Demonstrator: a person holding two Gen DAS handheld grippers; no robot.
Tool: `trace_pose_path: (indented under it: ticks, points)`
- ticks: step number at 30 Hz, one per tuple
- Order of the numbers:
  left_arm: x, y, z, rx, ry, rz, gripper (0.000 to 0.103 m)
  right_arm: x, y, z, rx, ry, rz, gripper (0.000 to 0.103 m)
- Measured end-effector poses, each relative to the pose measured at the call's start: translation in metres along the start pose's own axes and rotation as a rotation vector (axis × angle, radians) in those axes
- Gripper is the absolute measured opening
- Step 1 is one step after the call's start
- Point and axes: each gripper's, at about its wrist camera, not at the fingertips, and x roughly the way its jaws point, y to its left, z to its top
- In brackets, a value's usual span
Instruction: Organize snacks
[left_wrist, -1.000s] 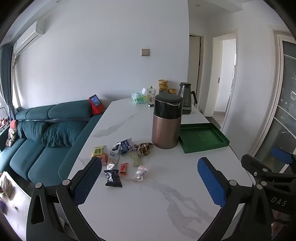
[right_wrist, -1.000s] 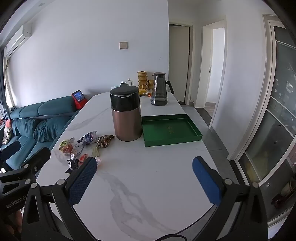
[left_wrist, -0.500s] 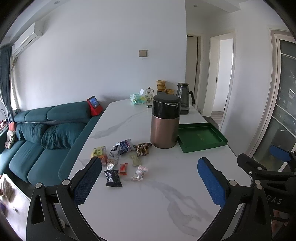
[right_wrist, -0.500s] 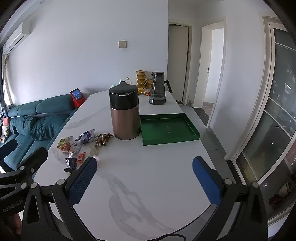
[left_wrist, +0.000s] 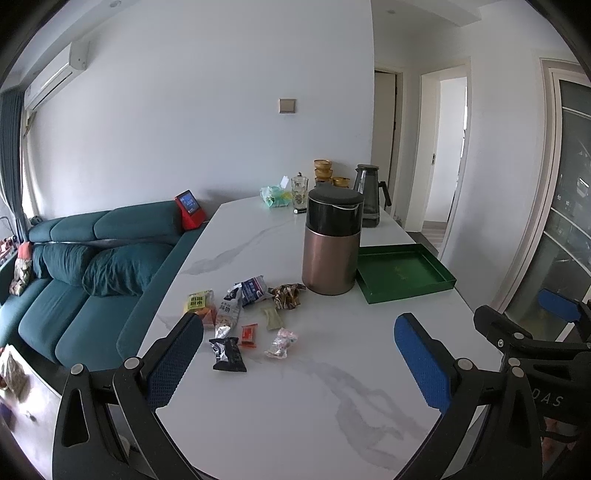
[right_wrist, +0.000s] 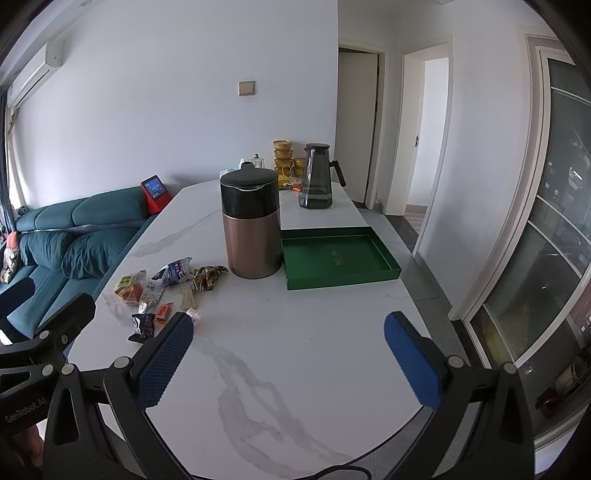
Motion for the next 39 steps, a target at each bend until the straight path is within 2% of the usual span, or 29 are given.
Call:
trace_pose_path:
  ticks: [39]
  points:
    - [0.0023,-0.0004,-0.0053,0.001,-0.001,0.001,0.102,0.0012,0.0006,-0.0025,0.002,0.001,-0.003,0.103]
